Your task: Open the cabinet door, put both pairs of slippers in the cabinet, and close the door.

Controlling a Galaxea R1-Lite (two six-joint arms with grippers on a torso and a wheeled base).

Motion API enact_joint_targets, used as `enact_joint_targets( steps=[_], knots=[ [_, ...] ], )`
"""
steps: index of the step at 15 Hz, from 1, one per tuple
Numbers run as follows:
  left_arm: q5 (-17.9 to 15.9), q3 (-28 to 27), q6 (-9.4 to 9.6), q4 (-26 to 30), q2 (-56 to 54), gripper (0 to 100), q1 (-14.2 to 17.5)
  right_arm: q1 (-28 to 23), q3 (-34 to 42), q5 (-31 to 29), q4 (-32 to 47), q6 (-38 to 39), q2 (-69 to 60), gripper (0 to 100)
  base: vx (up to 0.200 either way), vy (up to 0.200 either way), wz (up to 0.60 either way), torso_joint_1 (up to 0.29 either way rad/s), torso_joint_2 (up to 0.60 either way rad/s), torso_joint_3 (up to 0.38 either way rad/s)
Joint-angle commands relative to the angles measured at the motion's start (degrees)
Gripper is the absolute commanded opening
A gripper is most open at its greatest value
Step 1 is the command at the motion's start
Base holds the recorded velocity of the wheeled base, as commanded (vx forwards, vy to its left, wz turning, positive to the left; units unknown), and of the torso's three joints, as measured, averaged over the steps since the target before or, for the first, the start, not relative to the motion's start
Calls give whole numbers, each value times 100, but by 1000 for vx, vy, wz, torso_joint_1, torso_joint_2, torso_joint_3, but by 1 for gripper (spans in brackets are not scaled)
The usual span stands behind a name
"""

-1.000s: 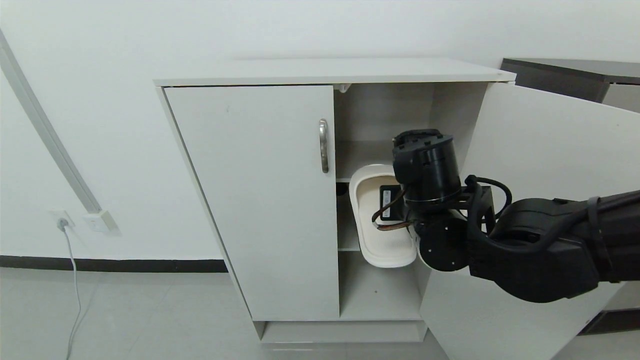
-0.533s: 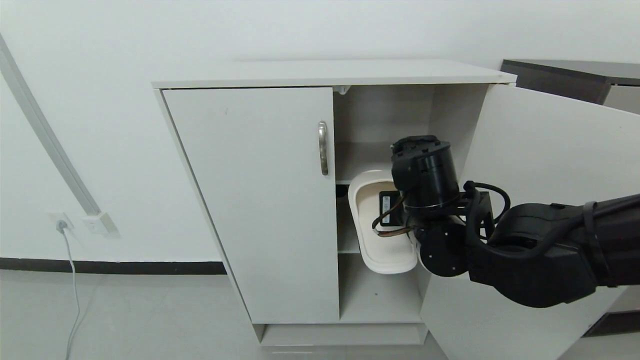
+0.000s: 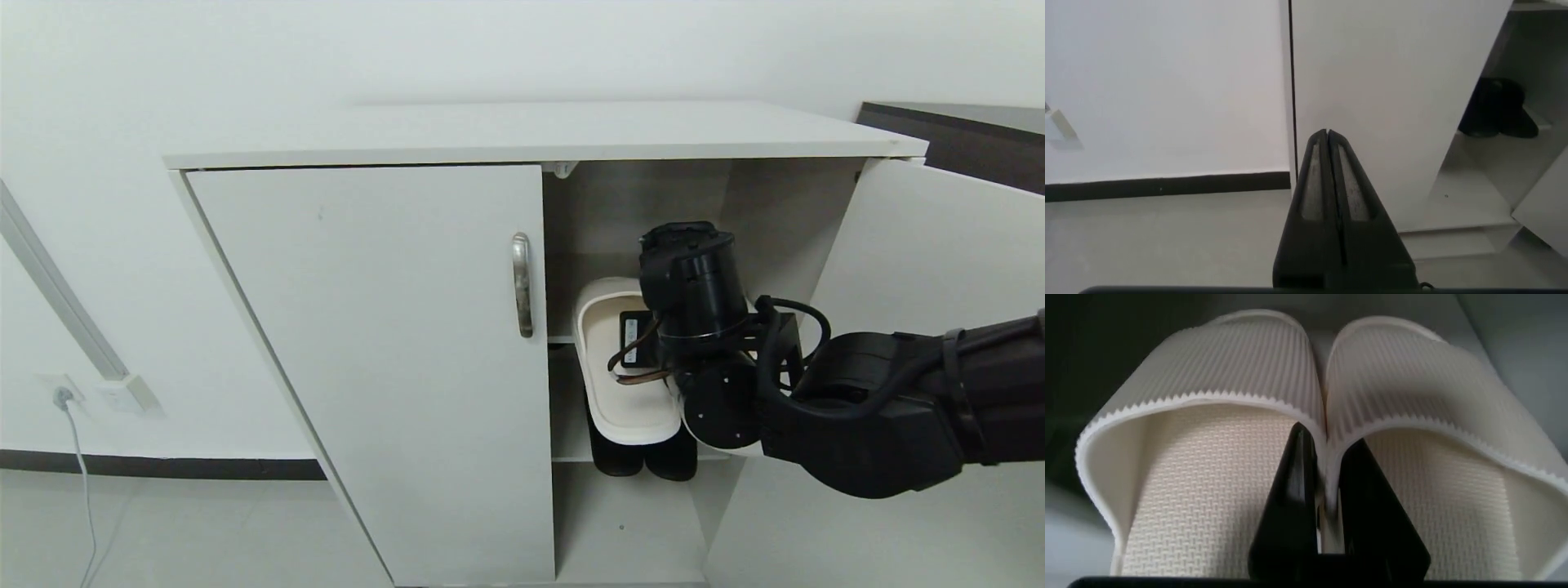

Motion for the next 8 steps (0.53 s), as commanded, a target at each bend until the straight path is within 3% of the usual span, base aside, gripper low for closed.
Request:
enact_joint_targets(
  steps=[1,8],
  knots=[
    [1,0,-1,0,7,0,2,7,17,-1,-25,1,20,0,0,0,0,0,0,0],
    [1,0,-1,0,7,0,2,-353,-62,430,-482,-51,451,0,0,0,0,0,0,0]
  ],
)
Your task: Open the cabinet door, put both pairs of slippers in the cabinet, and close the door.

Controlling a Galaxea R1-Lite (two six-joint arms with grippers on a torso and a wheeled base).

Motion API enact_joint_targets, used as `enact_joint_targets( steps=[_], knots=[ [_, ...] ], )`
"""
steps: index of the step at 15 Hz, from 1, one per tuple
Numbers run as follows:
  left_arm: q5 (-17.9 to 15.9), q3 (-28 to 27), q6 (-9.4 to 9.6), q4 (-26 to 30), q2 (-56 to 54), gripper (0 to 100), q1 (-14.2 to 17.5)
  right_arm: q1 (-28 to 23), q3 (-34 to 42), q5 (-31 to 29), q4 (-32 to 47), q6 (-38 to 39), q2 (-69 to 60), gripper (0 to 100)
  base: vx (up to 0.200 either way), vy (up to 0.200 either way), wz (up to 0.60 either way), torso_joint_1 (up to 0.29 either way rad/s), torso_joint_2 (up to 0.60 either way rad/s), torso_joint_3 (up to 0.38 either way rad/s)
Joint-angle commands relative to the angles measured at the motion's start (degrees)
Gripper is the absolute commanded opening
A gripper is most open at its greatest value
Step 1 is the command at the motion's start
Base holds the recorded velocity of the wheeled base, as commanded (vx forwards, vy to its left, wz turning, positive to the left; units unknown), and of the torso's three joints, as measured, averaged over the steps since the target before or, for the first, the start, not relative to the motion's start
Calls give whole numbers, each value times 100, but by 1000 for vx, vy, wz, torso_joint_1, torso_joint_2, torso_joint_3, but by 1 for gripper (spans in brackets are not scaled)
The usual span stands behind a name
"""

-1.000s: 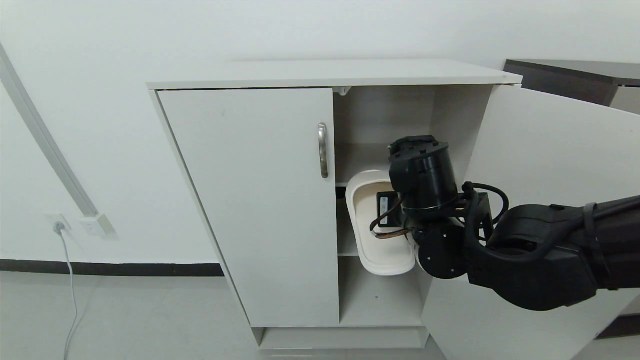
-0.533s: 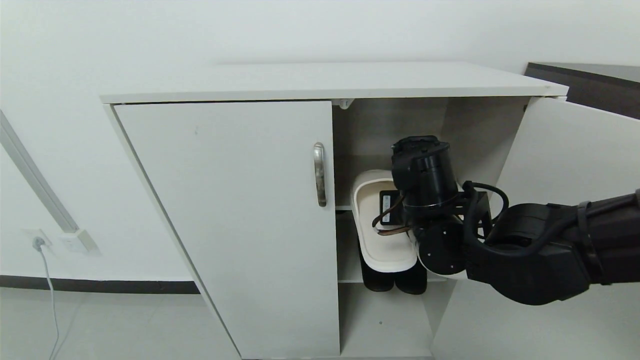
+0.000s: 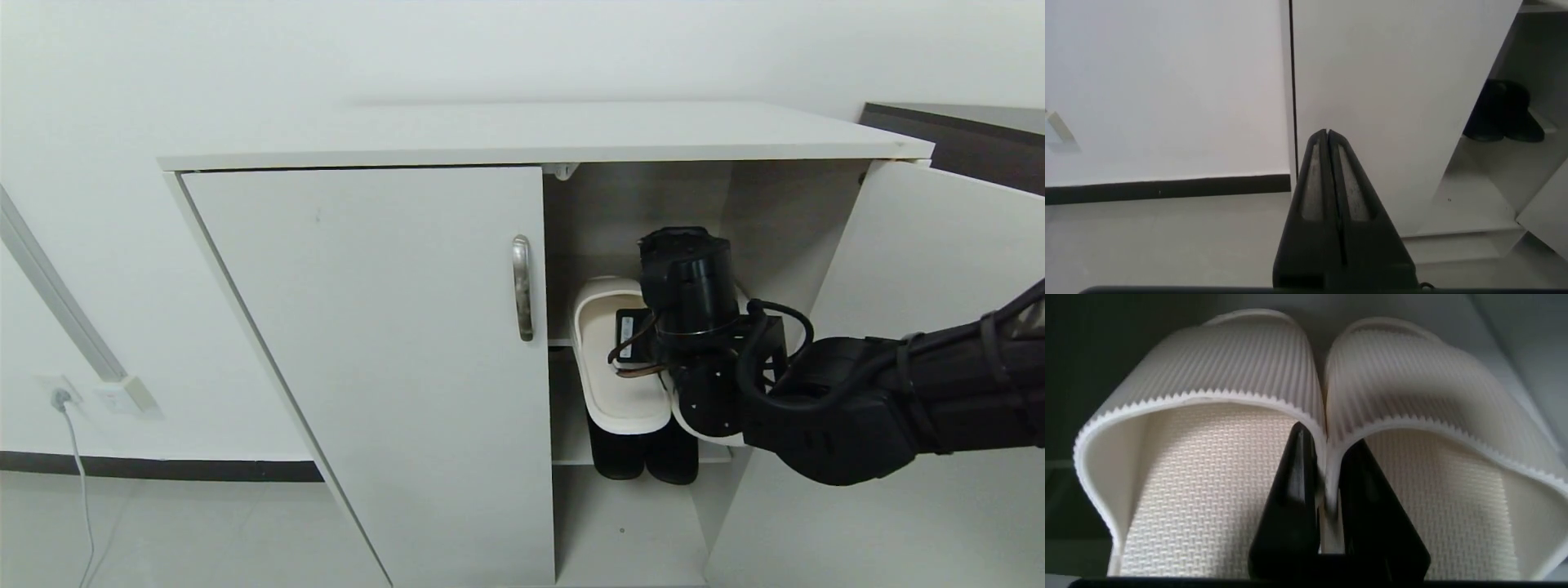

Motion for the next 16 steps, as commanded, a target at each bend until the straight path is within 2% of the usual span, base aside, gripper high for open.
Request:
enact_joint_targets(
  steps=[1,8,14,16],
  knots=[
    [3,0,-1,0,7,0,2,-125,-104,88,-9,-5,207,0,0,0,0,0,0,0],
    [3,0,-1,0,7,0,2,-530,-1273,360,105,-84,946,0,0,0,0,0,0,0],
    [3,0,-1,0,7,0,2,-653,-2117,641,667,-84,1157,0,0,0,0,0,0,0],
    [3,0,-1,0,7,0,2,-741,-2626,676,1001,-93,1245,0,0,0,0,0,0,0]
  ],
)
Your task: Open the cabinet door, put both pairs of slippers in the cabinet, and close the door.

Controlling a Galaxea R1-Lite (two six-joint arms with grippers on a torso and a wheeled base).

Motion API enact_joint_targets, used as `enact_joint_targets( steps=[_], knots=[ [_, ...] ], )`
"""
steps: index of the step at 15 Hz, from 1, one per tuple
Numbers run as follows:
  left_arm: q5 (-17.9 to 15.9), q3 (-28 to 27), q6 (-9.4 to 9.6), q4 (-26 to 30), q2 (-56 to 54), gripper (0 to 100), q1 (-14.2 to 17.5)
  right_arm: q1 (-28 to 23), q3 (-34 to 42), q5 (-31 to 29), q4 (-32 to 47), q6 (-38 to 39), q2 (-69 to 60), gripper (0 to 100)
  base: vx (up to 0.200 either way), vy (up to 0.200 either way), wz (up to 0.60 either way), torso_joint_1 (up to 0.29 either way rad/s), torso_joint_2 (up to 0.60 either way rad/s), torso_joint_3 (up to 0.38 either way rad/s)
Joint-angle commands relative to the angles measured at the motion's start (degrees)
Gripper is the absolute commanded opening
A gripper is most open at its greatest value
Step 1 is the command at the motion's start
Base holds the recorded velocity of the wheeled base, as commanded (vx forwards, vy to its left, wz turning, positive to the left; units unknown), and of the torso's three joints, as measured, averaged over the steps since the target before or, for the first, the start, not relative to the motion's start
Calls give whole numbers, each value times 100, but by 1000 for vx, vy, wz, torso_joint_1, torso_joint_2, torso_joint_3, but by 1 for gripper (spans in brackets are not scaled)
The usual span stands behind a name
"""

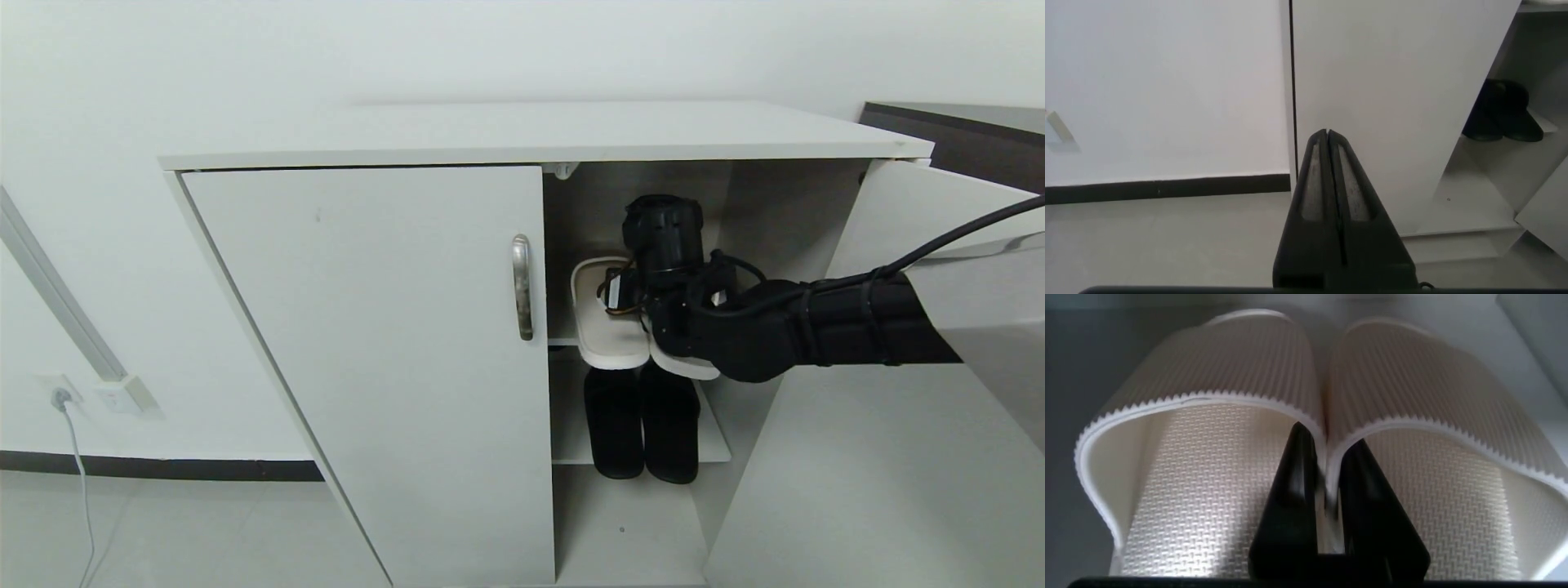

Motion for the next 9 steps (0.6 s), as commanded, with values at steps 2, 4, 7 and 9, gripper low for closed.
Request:
enact_joint_targets(
  steps=[2,4,7,9],
  knots=[
    [1,0,-1,0,7,0,2,-127,-654,-21,352,-82,194,0,0,0,0,0,0,0],
    [1,0,-1,0,7,0,2,-189,-733,-38,344,-196,282,0,0,0,0,0,0,0],
    [1,0,-9,0,7,0,2,-250,-733,-38,335,-284,361,0,0,0,0,0,0,0],
    [1,0,-9,0,7,0,2,-268,-698,-38,344,-284,387,0,0,0,0,0,0,0]
  ],
)
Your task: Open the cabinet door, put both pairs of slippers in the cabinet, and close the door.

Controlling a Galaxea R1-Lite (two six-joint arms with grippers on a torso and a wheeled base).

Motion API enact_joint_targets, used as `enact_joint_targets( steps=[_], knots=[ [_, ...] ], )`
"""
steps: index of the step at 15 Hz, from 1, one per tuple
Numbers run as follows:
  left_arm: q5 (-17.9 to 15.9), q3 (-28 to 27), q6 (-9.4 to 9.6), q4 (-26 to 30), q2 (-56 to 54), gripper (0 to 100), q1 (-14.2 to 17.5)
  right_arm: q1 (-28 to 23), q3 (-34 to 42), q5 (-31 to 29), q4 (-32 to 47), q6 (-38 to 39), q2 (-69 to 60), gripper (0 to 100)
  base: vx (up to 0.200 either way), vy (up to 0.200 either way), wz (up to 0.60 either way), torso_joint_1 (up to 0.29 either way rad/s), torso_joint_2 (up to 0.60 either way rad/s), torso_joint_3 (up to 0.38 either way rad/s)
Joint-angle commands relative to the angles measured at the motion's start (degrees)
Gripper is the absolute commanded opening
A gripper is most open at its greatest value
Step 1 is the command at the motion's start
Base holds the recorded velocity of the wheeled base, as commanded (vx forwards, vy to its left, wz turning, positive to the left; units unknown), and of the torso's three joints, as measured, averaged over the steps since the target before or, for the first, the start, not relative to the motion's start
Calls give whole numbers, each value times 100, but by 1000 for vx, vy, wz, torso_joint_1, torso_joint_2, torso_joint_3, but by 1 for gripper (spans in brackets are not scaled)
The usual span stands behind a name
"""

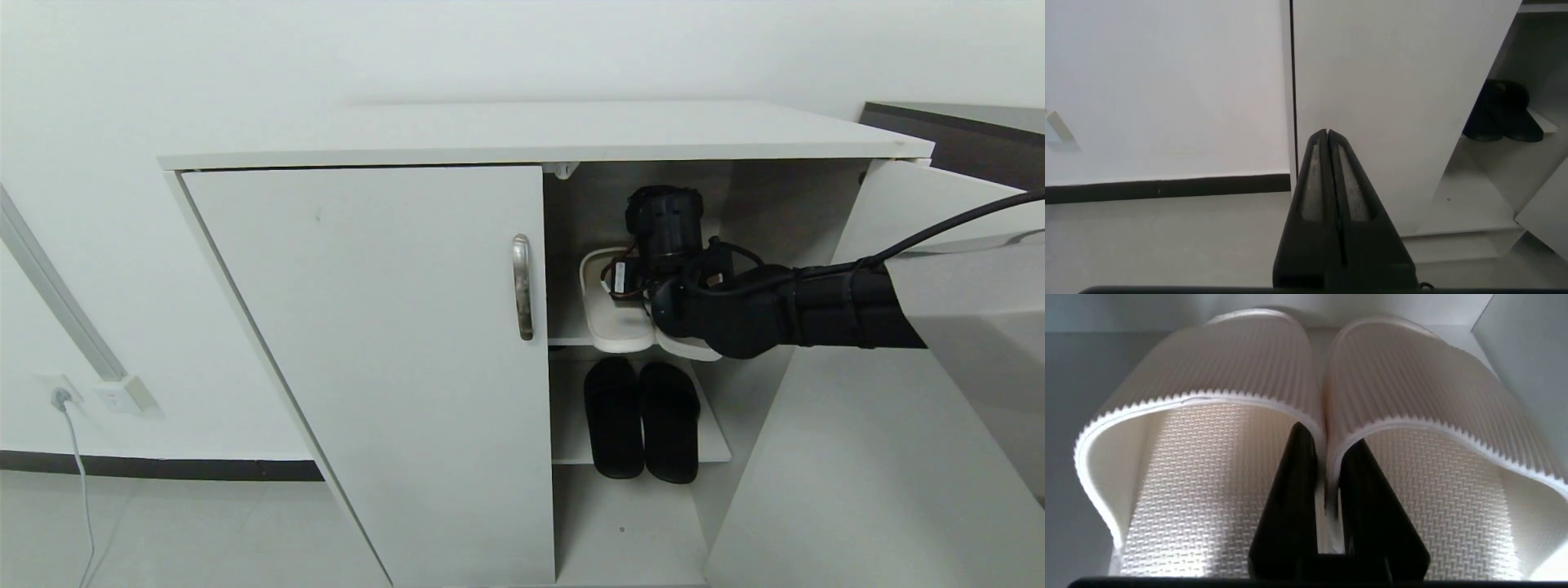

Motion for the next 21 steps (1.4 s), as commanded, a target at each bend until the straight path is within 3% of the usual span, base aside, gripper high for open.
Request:
enact_joint_targets(
  steps=[1,4,5,10,21],
  knots=[
    [1,0,7,0,7,0,2,-8,18,-3,-1,-1,45,0,0,0,0,0,0,0],
    [1,0,-2,0,7,0,2,-8,18,6,-10,8,80,0,0,0,0,0,0,0],
    [1,0,-2,0,7,0,2,-8,44,-3,-1,8,71,100,0,0,0,0,0,0],
    [1,0,-2,0,7,0,2,89,562,-12,-28,34,-421,100,0,0,0,0,0,0],
    [1,0,-2,0,7,0,2,1003,4175,-170,-1671,60,-2618,100,0,0,0,0,0,0]
  ],
)
